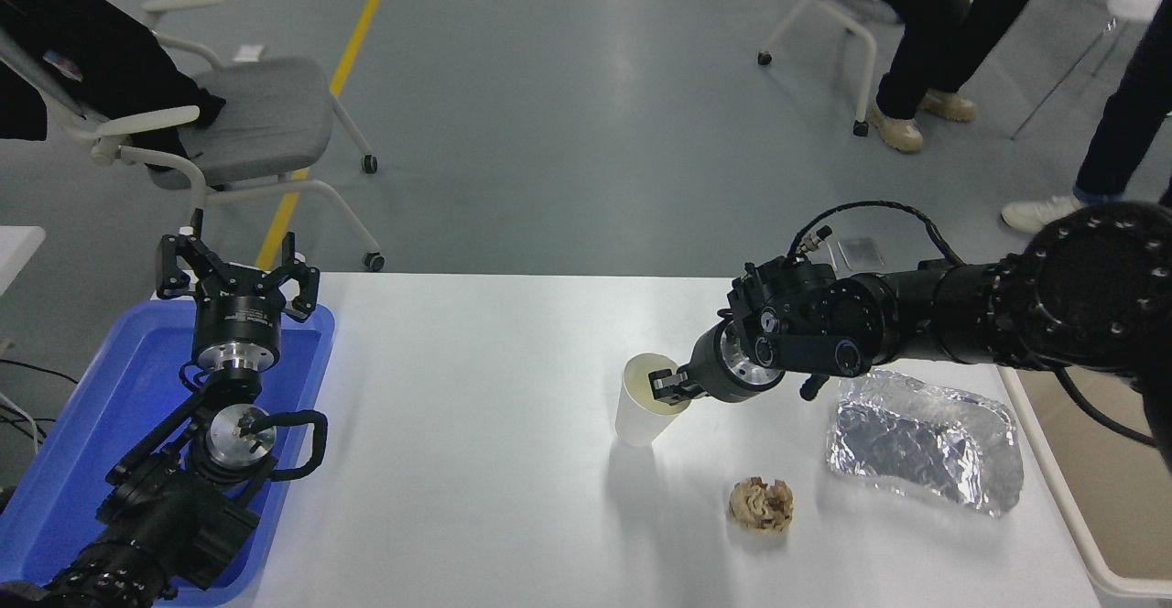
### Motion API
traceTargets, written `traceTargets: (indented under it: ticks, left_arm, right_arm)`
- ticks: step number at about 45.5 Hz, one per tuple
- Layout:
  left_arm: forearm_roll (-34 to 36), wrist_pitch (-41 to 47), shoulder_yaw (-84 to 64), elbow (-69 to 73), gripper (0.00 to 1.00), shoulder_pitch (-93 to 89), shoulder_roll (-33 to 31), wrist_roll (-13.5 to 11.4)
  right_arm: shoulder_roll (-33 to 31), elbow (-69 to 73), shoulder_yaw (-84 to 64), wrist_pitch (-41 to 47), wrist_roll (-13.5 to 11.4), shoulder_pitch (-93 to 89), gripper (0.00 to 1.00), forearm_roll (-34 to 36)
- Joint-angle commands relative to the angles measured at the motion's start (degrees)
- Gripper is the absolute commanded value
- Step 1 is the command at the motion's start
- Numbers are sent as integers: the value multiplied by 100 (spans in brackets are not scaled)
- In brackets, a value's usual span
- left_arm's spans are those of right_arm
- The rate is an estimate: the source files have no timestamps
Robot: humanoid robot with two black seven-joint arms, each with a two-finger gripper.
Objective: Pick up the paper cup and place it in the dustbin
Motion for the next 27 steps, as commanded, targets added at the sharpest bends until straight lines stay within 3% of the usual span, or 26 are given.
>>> traceTargets:
  ticks: [1, 9, 15, 27]
  left_arm:
    - [1, 0, 0, 0, 99, 9, 7, 3]
    - [1, -9, 0, 0, 99, 9, 7, 3]
    - [1, -9, 0, 0, 99, 9, 7, 3]
    - [1, -9, 0, 0, 99, 0, 7, 3]
  right_arm:
    - [-555, 1407, -389, 474, -101, 1975, 0, 475]
    - [-705, 1856, -794, 931, -110, 3153, 0, 941]
    - [-784, 1953, -1040, 1300, -356, 3769, 0, 967]
    - [-793, 1979, -1462, 1697, -444, 4508, 0, 976]
